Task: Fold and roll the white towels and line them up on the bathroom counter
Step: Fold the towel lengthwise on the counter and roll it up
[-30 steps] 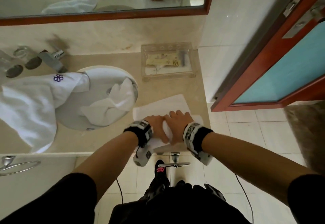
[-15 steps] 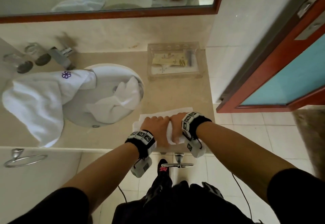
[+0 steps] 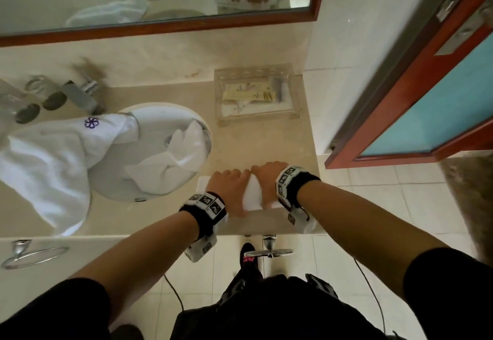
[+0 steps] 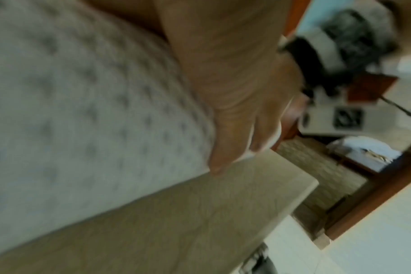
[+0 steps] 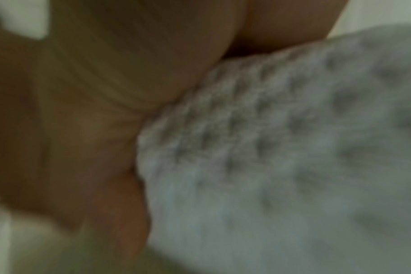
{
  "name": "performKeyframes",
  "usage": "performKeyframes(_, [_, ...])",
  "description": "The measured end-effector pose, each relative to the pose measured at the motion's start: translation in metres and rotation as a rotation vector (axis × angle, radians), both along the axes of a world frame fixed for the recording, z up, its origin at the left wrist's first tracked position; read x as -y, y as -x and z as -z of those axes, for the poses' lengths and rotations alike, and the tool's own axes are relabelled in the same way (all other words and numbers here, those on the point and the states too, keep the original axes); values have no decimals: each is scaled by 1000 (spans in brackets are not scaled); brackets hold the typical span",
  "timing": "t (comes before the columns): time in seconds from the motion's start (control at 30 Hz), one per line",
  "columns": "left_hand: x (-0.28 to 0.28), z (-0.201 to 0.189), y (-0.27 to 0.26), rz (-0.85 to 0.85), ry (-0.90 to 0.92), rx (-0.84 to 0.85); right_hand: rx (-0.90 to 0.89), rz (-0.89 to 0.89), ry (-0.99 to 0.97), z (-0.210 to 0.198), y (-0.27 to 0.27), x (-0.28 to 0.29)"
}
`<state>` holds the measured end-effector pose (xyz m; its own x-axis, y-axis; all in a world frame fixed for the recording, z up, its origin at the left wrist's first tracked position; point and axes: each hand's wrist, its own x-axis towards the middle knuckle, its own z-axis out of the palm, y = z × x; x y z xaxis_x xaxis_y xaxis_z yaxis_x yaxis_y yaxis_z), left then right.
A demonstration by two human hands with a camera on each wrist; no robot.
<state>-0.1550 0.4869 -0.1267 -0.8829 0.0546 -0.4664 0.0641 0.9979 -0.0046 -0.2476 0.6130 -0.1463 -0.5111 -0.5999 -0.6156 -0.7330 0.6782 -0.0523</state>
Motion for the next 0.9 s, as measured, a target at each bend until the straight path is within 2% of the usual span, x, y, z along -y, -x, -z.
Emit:
performKeyframes(0.03, [1, 2, -5, 4, 24, -32, 50, -15, -40, -8, 2, 2])
performKeyframes(0.13, [5, 6, -9, -9, 25, -92, 124, -19, -1, -18, 1, 1])
performKeyframes(0.23, [13, 0, 6, -8, -36, -22, 2, -15, 110, -18, -10, -7])
performKeyframes(0.33, [22, -9, 23, -71, -136, 74, -152, -76, 190, 2, -23, -22])
performKeyframes(0.43, [22, -7, 29, -57, -144, 86, -223, -34, 147, 9, -28, -33])
performKeyframes(0.5, [23, -3, 19, -23, -123, -80, -225, -41, 145, 10, -27, -31])
performKeyframes(0.6, [24, 18, -16, 90, -129, -484, -208, -25, 164, 9, -26, -29])
performKeyframes(0.63, [19, 21, -31, 50, -172, -576, -208, -14, 165, 8, -25, -28])
performKeyframes(0.67, [13, 22, -43, -49, -247, -621, -215, -15, 168, 9, -24, -28])
performKeyframes(0.7, [6, 17, -48, -238, -319, -577, -219, -18, 161, 8, -23, -28])
performKeyframes(0.77, [-8, 3, -48, -679, -449, -317, -218, -25, 159, 6, -23, -26])
performKeyframes(0.9, [-29, 2, -48, -1415, -1070, 127, -203, 3, 155, 2, -27, -25])
